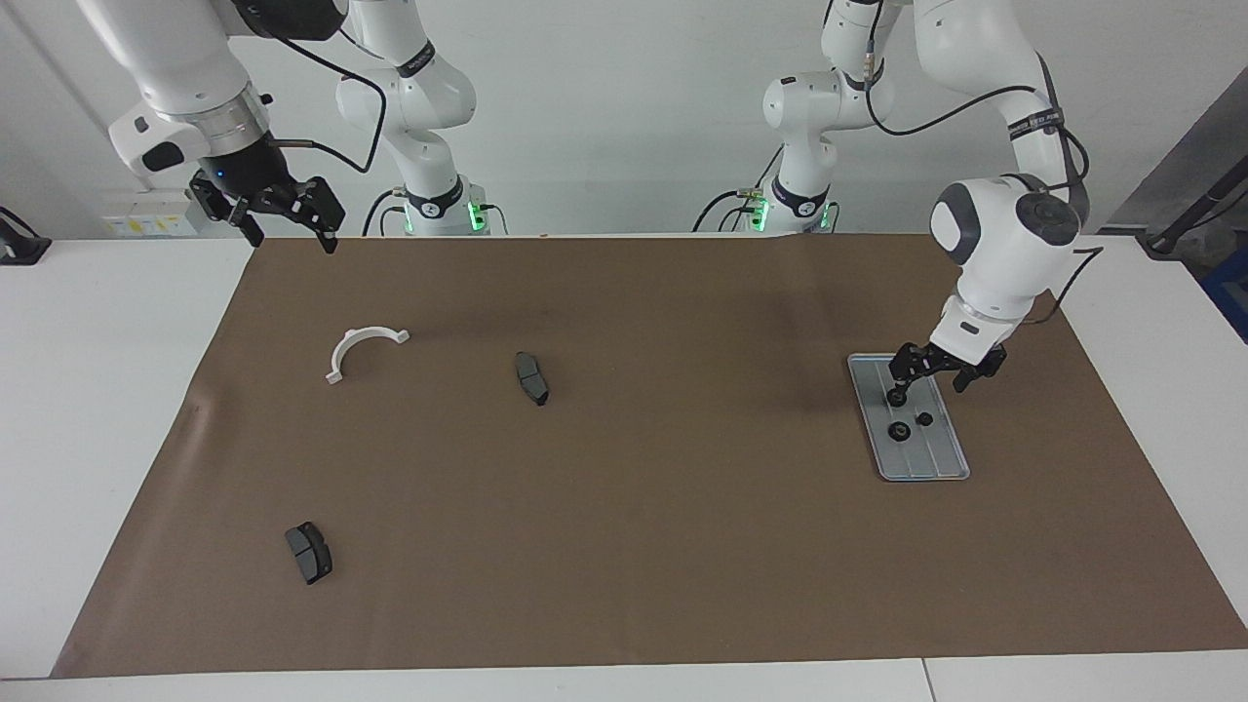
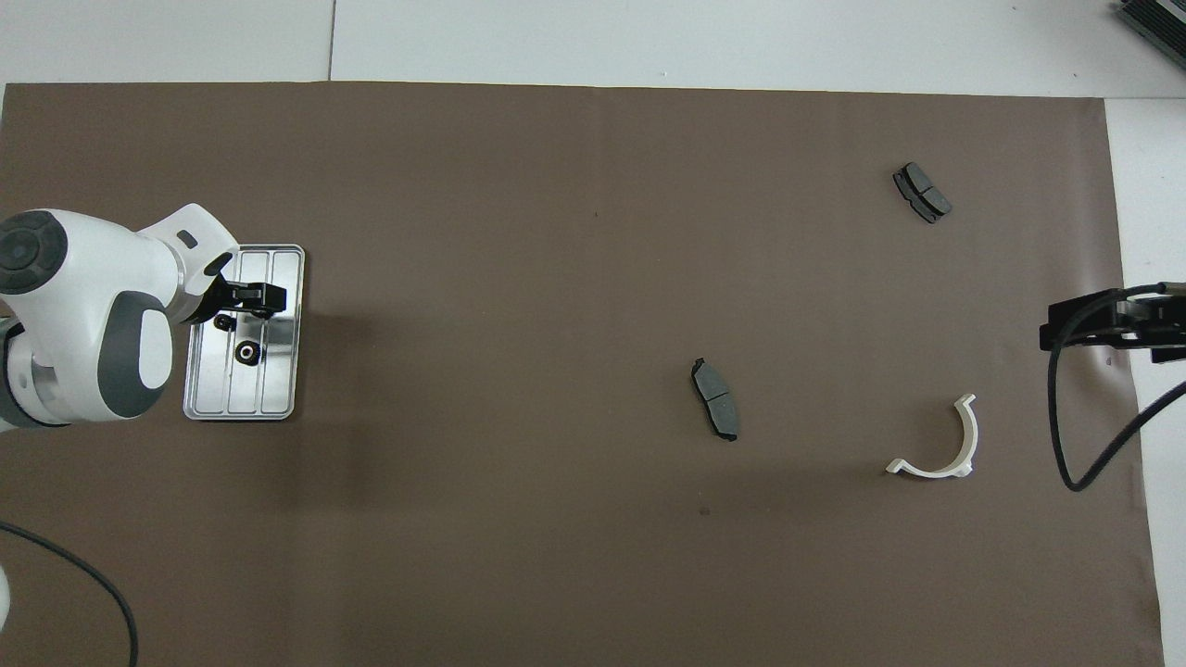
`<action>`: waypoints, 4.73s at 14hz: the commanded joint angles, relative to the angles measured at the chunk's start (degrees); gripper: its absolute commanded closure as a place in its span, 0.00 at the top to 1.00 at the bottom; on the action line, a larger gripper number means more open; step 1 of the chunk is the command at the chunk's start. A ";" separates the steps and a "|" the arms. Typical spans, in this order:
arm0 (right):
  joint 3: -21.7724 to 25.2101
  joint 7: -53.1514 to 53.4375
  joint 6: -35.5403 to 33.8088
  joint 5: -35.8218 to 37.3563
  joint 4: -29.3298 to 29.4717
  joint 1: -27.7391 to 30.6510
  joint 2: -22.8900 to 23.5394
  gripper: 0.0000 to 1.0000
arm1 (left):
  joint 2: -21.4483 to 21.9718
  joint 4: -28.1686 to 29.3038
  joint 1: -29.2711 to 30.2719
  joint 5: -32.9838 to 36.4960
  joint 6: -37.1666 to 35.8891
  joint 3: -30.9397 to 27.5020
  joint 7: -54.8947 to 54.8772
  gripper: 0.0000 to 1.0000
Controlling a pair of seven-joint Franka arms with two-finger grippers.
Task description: Place bearing gear from tray to pile
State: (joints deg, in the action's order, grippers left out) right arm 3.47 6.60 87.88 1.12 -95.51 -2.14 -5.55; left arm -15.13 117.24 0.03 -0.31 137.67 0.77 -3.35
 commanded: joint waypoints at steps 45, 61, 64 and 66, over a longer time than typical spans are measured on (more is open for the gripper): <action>-0.92 -3.35 8.00 -0.68 -5.55 0.03 -0.77 1.00 | -7.90 -12.82 -44.68 0.14 -6.18 -0.68 57.84 0.96; -1.27 24.59 31.37 -1.82 -10.48 -29.22 15.03 1.00 | 3.69 -6.17 -7.09 0.14 -17.18 -3.50 16.84 0.93; -1.27 27.40 36.56 -1.82 -10.57 -32.65 19.07 1.00 | 5.63 -0.02 -2.33 0.05 -10.96 -3.41 8.56 0.92; -1.27 29.25 41.39 -1.82 -11.53 -34.42 21.89 1.00 | 7.12 5.78 -1.44 -0.04 -4.55 -3.41 7.22 0.91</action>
State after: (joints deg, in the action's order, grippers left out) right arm 2.02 34.40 125.41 0.29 -106.31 -35.59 14.25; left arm -12.00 115.30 -2.16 -0.51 127.00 -3.48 5.35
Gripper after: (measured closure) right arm 0.000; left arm 0.079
